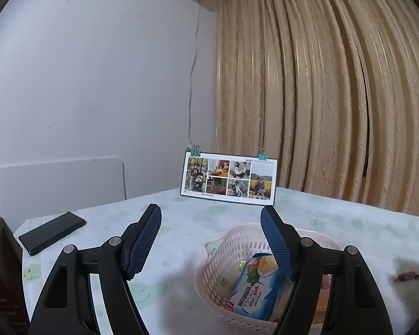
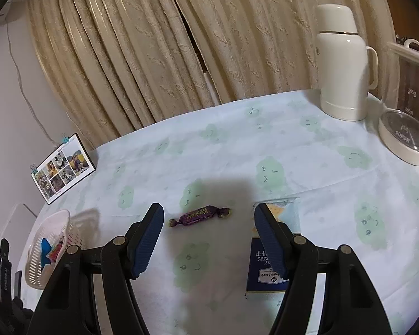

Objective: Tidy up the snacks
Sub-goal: 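Move the right gripper to the blue soda cracker box while the left gripper withdraws from the basket, then grasp the blue soda cracker box with the right gripper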

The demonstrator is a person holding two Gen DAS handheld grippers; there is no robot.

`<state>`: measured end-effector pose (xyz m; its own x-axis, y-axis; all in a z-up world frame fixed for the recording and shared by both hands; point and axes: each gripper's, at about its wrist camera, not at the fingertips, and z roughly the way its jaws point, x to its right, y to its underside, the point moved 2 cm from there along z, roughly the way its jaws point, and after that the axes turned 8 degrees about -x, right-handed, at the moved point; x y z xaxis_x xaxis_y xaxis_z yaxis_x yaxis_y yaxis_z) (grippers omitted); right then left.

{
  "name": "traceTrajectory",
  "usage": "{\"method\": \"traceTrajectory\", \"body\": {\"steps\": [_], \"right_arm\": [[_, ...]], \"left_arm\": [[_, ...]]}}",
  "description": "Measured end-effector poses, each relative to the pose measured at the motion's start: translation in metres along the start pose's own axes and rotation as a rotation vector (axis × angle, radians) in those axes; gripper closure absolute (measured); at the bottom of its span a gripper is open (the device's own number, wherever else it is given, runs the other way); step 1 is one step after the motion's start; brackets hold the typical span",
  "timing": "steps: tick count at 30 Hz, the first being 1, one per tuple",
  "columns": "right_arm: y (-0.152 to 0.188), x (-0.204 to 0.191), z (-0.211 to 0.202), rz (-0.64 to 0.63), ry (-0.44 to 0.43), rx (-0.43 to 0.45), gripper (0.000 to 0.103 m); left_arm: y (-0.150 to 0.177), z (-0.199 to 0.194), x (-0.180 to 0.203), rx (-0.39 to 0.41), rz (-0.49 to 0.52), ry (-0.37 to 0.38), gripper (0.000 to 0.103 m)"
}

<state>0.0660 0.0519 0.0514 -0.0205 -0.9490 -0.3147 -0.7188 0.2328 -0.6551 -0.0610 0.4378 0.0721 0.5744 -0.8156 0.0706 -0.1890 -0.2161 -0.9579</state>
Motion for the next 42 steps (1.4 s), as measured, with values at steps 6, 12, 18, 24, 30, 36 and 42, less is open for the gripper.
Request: {"method": "traceTrajectory", "body": {"steps": [6, 12, 18, 24, 30, 36, 42], "right_arm": [[0.006, 0.005, 0.001, -0.007, 0.017, -0.007, 0.032], [0.017, 0.03, 0.004, -0.027, 0.063, -0.051, 0.03], [0.026, 0.071, 0.003, 0.001, 0.098, -0.101, 0.029], [0.025, 0.07, 0.012, -0.023, 0.08, -0.15, 0.026], [0.021, 0.059, 0.037, -0.101, 0.087, -0.243, 0.026], [0.026, 0.059, 0.047, -0.158, 0.126, -0.263, 0.028], [0.025, 0.066, 0.044, -0.187, 0.119, -0.257, 0.053]], "left_arm": [[0.0, -0.003, -0.004, 0.003, -0.026, 0.006, 0.028], [0.001, -0.015, 0.01, 0.027, 0.018, 0.065, 0.028], [-0.004, -0.038, 0.036, 0.058, 0.075, 0.138, 0.026], [-0.014, -0.056, 0.07, 0.025, 0.132, 0.266, 0.021], [-0.01, -0.058, 0.118, -0.087, 0.261, 0.413, 0.021], [0.004, -0.048, 0.166, -0.261, 0.381, 0.56, 0.021], [0.02, -0.031, 0.206, -0.331, 0.47, 0.601, 0.021]]}}
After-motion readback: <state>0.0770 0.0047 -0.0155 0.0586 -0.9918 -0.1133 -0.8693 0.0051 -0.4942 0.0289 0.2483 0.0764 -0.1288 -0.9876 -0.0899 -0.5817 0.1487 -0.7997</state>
